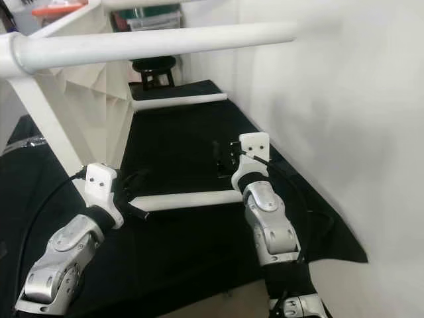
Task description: Building children table
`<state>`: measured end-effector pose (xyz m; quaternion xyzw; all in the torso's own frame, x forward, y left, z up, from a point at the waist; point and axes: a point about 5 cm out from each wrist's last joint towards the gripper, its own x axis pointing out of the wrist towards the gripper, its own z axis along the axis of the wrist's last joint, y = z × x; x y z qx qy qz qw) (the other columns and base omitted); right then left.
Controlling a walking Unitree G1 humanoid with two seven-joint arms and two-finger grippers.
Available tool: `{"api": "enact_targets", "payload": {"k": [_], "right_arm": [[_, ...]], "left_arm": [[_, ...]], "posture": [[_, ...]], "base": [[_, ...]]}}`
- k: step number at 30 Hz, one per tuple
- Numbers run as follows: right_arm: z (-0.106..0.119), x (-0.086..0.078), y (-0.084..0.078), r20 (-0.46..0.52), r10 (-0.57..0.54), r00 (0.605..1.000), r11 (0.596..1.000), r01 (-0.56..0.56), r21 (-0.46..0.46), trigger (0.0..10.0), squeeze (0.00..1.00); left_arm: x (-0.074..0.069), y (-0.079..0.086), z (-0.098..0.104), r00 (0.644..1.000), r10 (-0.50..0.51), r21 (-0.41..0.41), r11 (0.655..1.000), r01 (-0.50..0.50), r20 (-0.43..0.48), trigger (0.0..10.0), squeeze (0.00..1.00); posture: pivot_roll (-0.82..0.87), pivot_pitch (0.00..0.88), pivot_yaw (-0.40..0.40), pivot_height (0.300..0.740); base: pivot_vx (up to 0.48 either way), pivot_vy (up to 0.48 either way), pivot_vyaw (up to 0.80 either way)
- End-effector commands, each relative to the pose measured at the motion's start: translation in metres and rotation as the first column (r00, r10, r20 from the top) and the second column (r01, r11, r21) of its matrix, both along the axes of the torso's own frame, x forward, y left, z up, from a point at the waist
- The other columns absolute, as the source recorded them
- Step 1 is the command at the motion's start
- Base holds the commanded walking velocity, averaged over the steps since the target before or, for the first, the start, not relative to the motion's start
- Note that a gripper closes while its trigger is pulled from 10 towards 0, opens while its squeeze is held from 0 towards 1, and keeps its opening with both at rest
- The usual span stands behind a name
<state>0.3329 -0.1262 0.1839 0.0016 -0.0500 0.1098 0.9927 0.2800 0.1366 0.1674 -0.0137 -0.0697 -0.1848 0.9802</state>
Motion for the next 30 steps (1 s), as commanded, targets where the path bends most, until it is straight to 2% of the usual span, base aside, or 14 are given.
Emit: {"api": "enact_targets", "payload": {"k": [1, 5, 7, 10, 14, 17, 19, 21, 25, 26, 27, 28, 29, 30], "right_arm": [[0.003, 0.000, -0.004, 0.013, -0.005, 1.000, 1.000, 0.005, -0.015, 10.0, 0.00], [0.007, -0.001, -0.006, 0.048, 0.002, 0.999, 0.999, -0.005, 0.052, 10.0, 0.00], [0.007, -0.001, -0.006, 0.048, 0.002, 0.999, 0.999, -0.005, 0.052, 10.0, 0.00], [0.007, -0.002, -0.006, 0.044, 0.039, 0.998, 0.999, -0.040, 0.007, 10.0, 0.00], [0.009, -0.004, -0.010, 0.063, 0.068, 0.996, 0.997, -0.067, -0.026, 10.0, 0.00], [0.009, -0.004, -0.011, 0.065, 0.070, 0.995, 0.997, -0.068, -0.027, 10.0, 0.00], [0.010, -0.004, -0.014, 0.071, 0.071, 0.995, 0.996, -0.068, -0.052, 10.0, 0.00], [0.013, -0.004, -0.023, 0.095, 0.084, 0.992, 0.985, -0.068, -0.157, 10.0, 0.00], [0.014, -0.004, -0.024, 0.101, 0.087, 0.991, 0.981, -0.067, -0.185, 10.0, 0.00], [0.018, -0.005, -0.030, 0.125, 0.092, 0.988, 0.970, -0.061, -0.236, 10.0, 0.00], [0.018, -0.005, -0.030, 0.125, 0.092, 0.988, 0.970, -0.061, -0.236, 10.0, 0.00], [0.024, -0.006, -0.038, 0.152, 0.088, 0.984, 0.952, -0.038, -0.305, 10.0, 0.00], [0.024, -0.006, -0.038, 0.152, 0.088, 0.984, 0.952, -0.038, -0.305, 10.0, 0.00], [0.030, -0.009, -0.048, 0.177, 0.093, 0.980, 0.931, -0.022, -0.365, 10.0, 0.00]], "left_arm": [[-0.001, 0.001, 0.000, 1.000, -0.008, 0.001, 1.000, 0.008, -0.006, 10.0, 0.00], [-0.002, 0.000, 0.000, 1.000, -0.013, -0.001, 1.000, 0.013, -0.007, 10.0, 0.00], [-0.002, 0.000, 0.000, 1.000, -0.013, -0.001, 1.000, 0.013, -0.007, 10.0, 0.00], [-0.006, -0.008, -0.003, 0.998, -0.045, 0.033, 0.998, 0.047, -0.041, 10.0, 0.00], [-0.013, -0.017, -0.007, 0.998, -0.047, 0.130, 0.990, 0.053, -0.046, 10.0, 0.00], [-0.013, -0.017, -0.007, 0.998, -0.042, 0.139, 0.989, 0.048, -0.045, 10.0, 0.00], [-0.016, -0.020, -0.008, 0.998, -0.024, 0.158, 0.987, 0.032, -0.051, 10.0, 0.00], [-0.029, -0.025, -0.012, 0.996, 0.026, 0.211, 0.977, -0.008, -0.081, 10.0, 0.00], [-0.030, -0.024, -0.013, 0.995, 0.043, 0.220, 0.975, -0.023, -0.088, 10.0, 0.00], [-0.032, -0.016, -0.014, 0.991, 0.091, 0.219, 0.973, -0.069, -0.094, 10.0, 0.00], [-0.032, -0.016, -0.014, 0.991, 0.091, 0.219, 0.973, -0.069, -0.094, 10.0, 0.00], [-0.033, -0.007, -0.018, 0.984, 0.141, 0.217, 0.969, -0.115, -0.108, 10.0, 0.00], [-0.033, -0.007, -0.018, 0.984, 0.141, 0.217, 0.969, -0.115, -0.108, 10.0, 0.00], [-0.035, 0.002, -0.021, 0.977, 0.183, 0.218, 0.964, -0.155, -0.113, 10.0, 0.00]], "posture": [[-0.07, 0.000, 0.030, 0.740], [-0.07, 0.000, 0.029, 0.740], [-0.07, 0.000, 0.029, 0.740], [-0.06, 0.000, 0.032, 0.740], [-0.06, 0.000, 0.035, 0.740], [-0.06, 0.000, 0.035, 0.740], [-0.06, 0.000, 0.036, 0.740], [-0.06, 0.000, 0.037, 0.740], [-0.06, 0.000, 0.037, 0.740], [-0.06, 0.000, 0.038, 0.740], [-0.06, 0.000, 0.038, 0.740], [-0.06, 0.000, 0.040, 0.740], [-0.06, 0.000, 0.040, 0.740], [-0.07, 0.000, 0.041, 0.740]], "base": [[0.277, 0.000, 0.80], [0.277, 0.000, 0.56], [0.277, 0.000, 0.48], [0.000, 0.000, 0.00], [0.000, 0.000, 0.00], [0.000, 0.000, 0.00], [0.000, 0.000, 0.00], [0.000, 0.000, 0.00], [0.000, 0.000, 0.00], [0.000, 0.000, 0.00], [0.000, 0.000, 0.00], [0.000, 0.000, 0.00], [0.000, 0.000, 0.00], [0.000, 0.000, 0.00]]}}
